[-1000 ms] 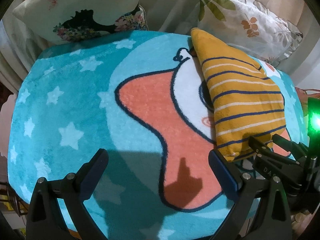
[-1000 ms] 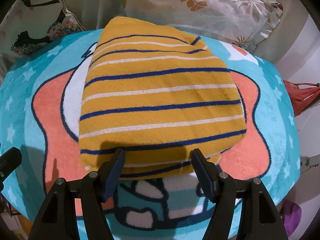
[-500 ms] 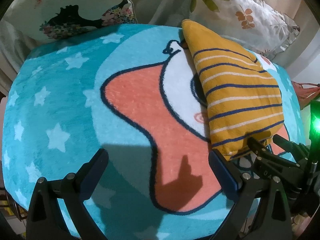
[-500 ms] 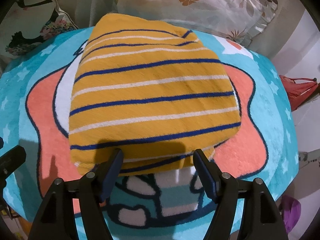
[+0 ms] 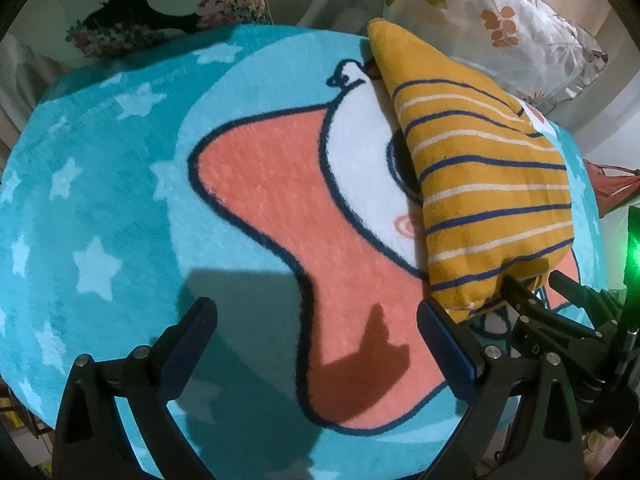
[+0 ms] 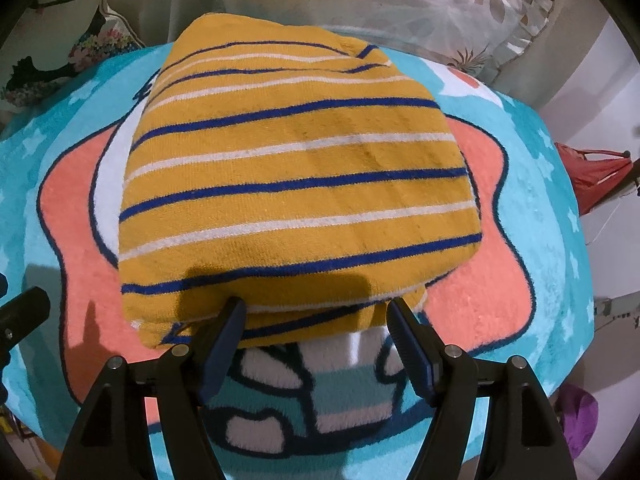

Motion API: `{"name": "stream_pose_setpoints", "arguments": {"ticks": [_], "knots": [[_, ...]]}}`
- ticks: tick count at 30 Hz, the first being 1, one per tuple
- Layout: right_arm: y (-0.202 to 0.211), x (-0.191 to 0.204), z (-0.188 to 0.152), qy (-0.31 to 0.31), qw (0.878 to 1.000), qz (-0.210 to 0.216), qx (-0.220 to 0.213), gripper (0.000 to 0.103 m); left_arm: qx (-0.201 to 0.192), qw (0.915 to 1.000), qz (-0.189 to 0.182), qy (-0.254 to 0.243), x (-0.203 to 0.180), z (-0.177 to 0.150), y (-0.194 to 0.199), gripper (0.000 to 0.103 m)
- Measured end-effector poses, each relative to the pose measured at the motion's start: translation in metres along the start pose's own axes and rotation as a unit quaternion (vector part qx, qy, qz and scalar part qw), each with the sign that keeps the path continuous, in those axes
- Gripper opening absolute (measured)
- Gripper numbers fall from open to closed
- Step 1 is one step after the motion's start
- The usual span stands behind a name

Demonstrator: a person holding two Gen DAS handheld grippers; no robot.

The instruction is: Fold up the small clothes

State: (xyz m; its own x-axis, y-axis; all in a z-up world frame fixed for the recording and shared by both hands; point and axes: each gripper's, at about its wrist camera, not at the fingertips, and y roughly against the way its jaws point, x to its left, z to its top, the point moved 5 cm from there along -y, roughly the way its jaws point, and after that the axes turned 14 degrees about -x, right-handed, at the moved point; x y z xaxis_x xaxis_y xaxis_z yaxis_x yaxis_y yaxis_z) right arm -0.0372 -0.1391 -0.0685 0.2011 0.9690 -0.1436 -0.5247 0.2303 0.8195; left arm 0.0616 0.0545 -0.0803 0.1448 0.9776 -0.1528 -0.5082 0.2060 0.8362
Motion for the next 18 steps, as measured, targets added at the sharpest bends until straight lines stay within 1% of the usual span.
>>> {"name": "stream_pose_setpoints", "arguments": {"ticks": [5,12,18], "knots": [[-0.002,0.001,-0.002,0.006,1.0,0.002,0.002,0.077,0.005,1.0,-0.001,0.005,-0.004,-0.002,-0.003,0.1],[-0.002,-0.002,0.003,0.014,1.0,0.022,-0.007,0.078,-0.014,0.9998,0.013,0.009,-0.015,0.002,0.008,0.1],[0.003,-0.019,0.003,0.026,0.999,0.038,-0.024,0.078,-0.02,0.9994,0.023,0.015,-0.041,-0.004,0.016,0.1]]}}
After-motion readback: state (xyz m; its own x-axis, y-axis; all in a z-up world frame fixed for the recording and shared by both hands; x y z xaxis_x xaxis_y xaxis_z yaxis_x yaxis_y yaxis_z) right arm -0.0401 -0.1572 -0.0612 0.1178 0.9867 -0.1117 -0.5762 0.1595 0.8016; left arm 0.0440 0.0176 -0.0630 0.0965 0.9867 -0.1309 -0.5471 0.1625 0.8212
